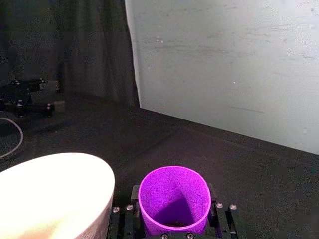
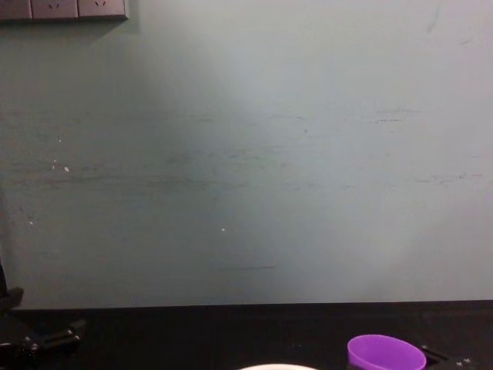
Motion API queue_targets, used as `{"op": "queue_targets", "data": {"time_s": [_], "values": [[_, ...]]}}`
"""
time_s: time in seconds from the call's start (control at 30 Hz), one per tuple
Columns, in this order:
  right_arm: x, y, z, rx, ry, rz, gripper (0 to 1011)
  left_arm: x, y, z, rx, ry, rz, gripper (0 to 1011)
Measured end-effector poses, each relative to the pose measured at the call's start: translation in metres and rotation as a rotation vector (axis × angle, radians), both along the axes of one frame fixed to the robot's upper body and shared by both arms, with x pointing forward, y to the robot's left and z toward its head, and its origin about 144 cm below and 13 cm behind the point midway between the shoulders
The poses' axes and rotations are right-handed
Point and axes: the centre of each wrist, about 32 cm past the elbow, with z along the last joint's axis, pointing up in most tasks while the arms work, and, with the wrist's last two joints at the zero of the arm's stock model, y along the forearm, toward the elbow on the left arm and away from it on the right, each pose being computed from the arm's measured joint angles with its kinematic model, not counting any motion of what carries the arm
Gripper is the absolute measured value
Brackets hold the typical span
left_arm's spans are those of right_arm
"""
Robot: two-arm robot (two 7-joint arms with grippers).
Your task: Pick up the cup and pour the mung beans from the cup into the bowl.
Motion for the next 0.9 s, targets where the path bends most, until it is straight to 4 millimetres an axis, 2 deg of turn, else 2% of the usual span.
{"op": "queue_targets", "data": {"time_s": [0.27, 0.47, 0.53, 0.57, 0.67, 0.7, 0.77, 0.9], "values": [[-0.008, -0.003, 0.018, -0.01, 0.002, -0.023, 723, 0.0, 0.0, 0.0, 0.0, 0.0, 0.0, 1003], [-0.017, -0.006, 0.051, -0.031, -0.007, -0.037, 723, 0.0, 0.0, 0.0, 0.0, 0.0, 0.0, 1003], [-0.021, -0.009, 0.07, -0.042, -0.015, -0.042, 723, 0.0, 0.0, 0.0, 0.0, 0.0, 0.0, 1004], [-0.021, -0.009, 0.07, -0.042, -0.015, -0.042, 723, 0.0, 0.0, 0.0, 0.0, 0.0, 0.0, 1003], [-0.024, -0.014, 0.092, -0.051, -0.028, -0.042, 723, 0.0, 0.0, 0.0, 0.0, 0.0, 0.0, 1003], [-0.024, -0.014, 0.092, -0.051, -0.028, -0.042, 723, 0.0, 0.0, 0.0, 0.0, 0.0, 0.0, 1003], [-0.026, -0.016, 0.108, -0.058, -0.036, -0.048, 723, 0.0, 0.0, 0.0, 0.0, 0.0, 0.0, 1004], [-0.029, -0.018, 0.123, -0.069, -0.046, -0.057, 723, 0.0, 0.0, 0.0, 0.0, 0.0, 0.0, 1004]]}}
